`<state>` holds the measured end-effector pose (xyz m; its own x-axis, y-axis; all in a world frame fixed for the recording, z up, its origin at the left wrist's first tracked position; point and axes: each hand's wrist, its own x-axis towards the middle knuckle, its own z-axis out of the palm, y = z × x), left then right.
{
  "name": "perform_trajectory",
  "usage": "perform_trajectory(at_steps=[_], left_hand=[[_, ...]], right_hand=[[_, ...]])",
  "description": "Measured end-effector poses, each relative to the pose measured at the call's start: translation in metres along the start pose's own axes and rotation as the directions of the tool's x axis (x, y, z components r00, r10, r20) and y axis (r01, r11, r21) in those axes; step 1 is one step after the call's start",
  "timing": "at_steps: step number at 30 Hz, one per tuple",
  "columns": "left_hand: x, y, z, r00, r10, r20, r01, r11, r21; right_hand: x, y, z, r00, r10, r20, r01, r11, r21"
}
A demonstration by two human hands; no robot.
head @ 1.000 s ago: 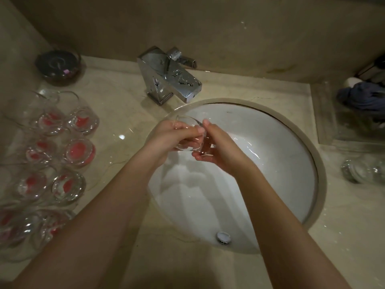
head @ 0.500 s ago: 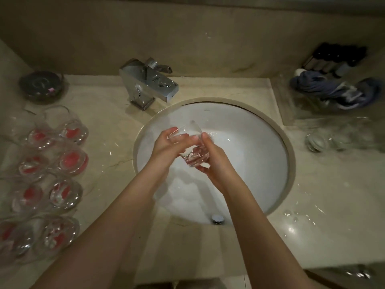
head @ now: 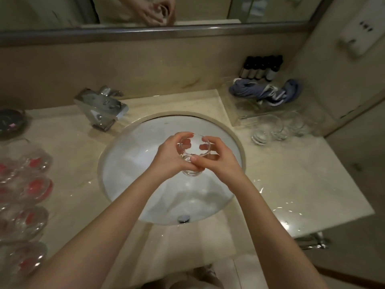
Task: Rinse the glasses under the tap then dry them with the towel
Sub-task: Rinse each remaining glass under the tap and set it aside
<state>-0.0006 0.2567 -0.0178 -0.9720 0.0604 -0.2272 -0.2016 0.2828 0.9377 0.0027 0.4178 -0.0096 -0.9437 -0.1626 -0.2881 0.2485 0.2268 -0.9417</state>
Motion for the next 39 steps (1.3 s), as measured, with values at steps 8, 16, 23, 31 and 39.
perform_trajectory(at_steps=[8, 16, 23, 31, 39], left_hand=[[0.024, 0.042, 0.107, 0.992, 0.1, 0.083, -0.112, 0.981, 0.159], [0.064, 0.078, 0.223, 0.963, 0.149, 0.223, -0.194, 0.961, 0.196], [0.101, 0.096, 0.29, 0.947, 0.198, 0.254, -0.281, 0.892, 0.354], [0.131, 0.103, 0.326, 0.949, 0.179, 0.261, -0.286, 0.838, 0.466], [0.138, 0.108, 0.343, 0.958, 0.164, 0.237, -0.267, 0.813, 0.517]], right_hand=[[-0.016, 0.016, -0.115, 0.991, -0.058, -0.119, 0.044, 0.992, -0.116], [-0.026, 0.042, -0.224, 0.928, -0.046, -0.369, -0.016, 0.986, -0.163], [-0.012, 0.065, -0.288, 0.884, -0.024, -0.467, -0.067, 0.982, -0.176], [0.013, 0.08, -0.321, 0.873, -0.004, -0.488, -0.085, 0.984, -0.159], [0.023, 0.089, -0.336, 0.876, 0.029, -0.482, -0.115, 0.982, -0.149]])
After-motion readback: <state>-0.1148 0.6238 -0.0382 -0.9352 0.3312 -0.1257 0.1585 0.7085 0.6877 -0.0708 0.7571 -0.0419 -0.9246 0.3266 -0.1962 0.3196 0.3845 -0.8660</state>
